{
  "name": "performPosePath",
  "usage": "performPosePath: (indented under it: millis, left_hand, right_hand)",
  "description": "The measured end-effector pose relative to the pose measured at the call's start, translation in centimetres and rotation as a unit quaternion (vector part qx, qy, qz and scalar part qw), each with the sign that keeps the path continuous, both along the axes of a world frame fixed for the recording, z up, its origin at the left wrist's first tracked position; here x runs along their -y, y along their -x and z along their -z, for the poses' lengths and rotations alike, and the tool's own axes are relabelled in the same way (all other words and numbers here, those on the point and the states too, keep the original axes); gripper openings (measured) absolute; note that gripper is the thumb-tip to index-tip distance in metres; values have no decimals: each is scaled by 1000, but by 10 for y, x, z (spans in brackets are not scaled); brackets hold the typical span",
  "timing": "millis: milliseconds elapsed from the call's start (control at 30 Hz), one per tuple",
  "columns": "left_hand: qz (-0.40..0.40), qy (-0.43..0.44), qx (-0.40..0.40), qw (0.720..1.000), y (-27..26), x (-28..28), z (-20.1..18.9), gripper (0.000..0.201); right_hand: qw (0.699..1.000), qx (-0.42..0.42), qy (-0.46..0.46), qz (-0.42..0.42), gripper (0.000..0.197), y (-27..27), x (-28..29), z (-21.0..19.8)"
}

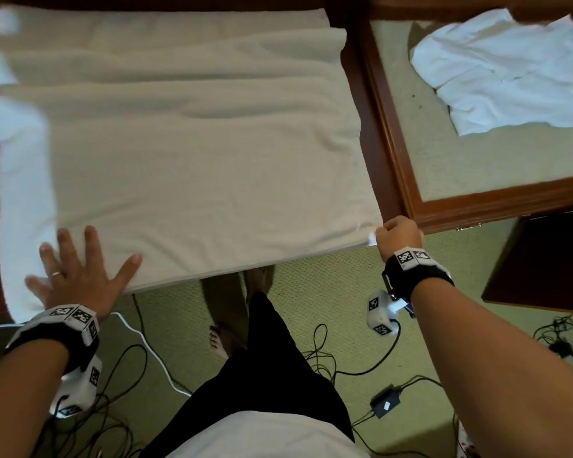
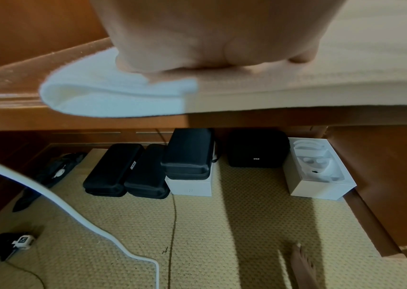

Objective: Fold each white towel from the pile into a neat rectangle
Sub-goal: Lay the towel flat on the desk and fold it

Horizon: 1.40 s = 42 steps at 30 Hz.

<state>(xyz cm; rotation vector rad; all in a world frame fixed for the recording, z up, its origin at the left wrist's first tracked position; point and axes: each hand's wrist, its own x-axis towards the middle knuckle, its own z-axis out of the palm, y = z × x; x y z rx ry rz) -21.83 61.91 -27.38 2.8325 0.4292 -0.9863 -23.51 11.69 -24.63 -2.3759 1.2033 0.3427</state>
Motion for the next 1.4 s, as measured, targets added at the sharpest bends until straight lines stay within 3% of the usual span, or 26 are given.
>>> performPosePath:
  millis: [100,200,333,400,467,533,700,833,900,967,1033,1133,1233,1333,1400]
  left_hand:
    - [-2,5,7,1000,0,1,0,101]
    - [-3,5,31,999,0,-1,1,103]
    - [0,31,93,995,-3,-1,0,106]
    - [10,22,79,997,-8,0,1,101]
    - [17,6,51,999,-15,-4,3,97]
    - [32,-5,31,999,-25,-12,4,96]
    - [59,-9,19,998,-66,-22,4,99]
    - [75,26,128,989,-64,-4,-4,112]
    - [144,24,122,982,-41,-2,0,126]
    - [207,18,89,974,-13,-6,8,137]
    - [242,19,94,966,6,-12,13,141]
    - [268,15,150,952,24,-13,13,121]
    - [269,2,196,943,38,-12,11,97]
    - [304,21,226,925,45,-16,4,67]
    - [319,11,233,919,40,-23,-6,53]
  right_hand:
    - [999,6,-19,28,12,8,7,-2]
    - [999,-6,40,-9,28,15,4,-7]
    - [967,90,107,-215,41,-10,-40,-9]
    - [942,55,84,-321,52,-29,-67,-5]
    - [921,-34,52,-383,60,-45,-80,4]
    - [909,-83,41,-406,63,-60,-78,14]
    - [892,-76,45,-443,66,-110,-62,23]
    - [886,11,58,-459,78,-112,-70,17]
    - [846,29,56,-529,93,-88,-75,17]
    - [791,-30,69,-607,107,-57,-77,21]
    - [755,-72,110,-643,115,-33,-75,33]
    - [761,-44,153,-629,112,-7,-76,45]
    - [770,27,176,-612,95,15,-74,45]
    - [760,64,163,-626,71,26,-67,35]
    - [776,64,197,-595,57,20,-61,24]
